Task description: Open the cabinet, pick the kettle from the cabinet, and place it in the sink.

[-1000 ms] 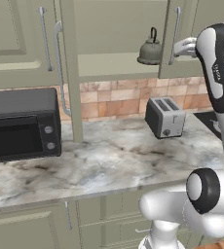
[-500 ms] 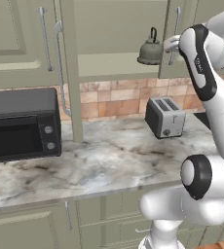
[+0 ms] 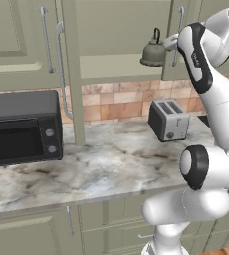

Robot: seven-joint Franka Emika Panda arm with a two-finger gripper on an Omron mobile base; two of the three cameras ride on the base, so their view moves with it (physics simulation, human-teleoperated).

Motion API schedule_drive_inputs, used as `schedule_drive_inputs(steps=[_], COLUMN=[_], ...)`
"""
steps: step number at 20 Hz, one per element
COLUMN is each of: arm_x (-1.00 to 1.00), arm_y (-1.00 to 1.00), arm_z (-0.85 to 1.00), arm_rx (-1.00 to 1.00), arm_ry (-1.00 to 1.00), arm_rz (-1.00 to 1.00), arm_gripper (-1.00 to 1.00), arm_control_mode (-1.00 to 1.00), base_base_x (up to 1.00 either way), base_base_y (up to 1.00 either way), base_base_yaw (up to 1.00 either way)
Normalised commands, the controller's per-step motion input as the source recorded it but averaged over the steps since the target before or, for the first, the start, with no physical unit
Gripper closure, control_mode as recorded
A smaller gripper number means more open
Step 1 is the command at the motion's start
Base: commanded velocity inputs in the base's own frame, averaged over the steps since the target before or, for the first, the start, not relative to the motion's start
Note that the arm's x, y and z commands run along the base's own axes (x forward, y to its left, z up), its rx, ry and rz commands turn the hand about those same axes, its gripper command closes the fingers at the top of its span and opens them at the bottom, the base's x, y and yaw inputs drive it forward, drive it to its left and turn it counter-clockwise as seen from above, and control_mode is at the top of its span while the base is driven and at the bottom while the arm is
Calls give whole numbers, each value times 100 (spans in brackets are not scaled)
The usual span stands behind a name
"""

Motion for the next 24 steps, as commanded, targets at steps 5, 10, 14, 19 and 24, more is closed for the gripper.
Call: schedule_drive_inputs(steps=[5, 10, 14, 19, 24], arm_x=[39, 42, 38, 38, 44], arm_y=[-5, 4, 19, 25, 4], arm_z=[0, -1, -3, -8, -7], arm_rx=[0, 0, 0, 0, 1], arm_ry=[0, -1, -5, -5, -1], arm_rz=[-3, -5, -7, -9, -7], arm_gripper=[-100, -100, 100, 100, 100], arm_control_mode=[-100, -100, -100, -100, -100], base_base_x=[0, 0, 0, 0, 0], base_base_y=[0, 0, 0, 0, 0], base_base_yaw=[0, 0, 0, 0, 0])
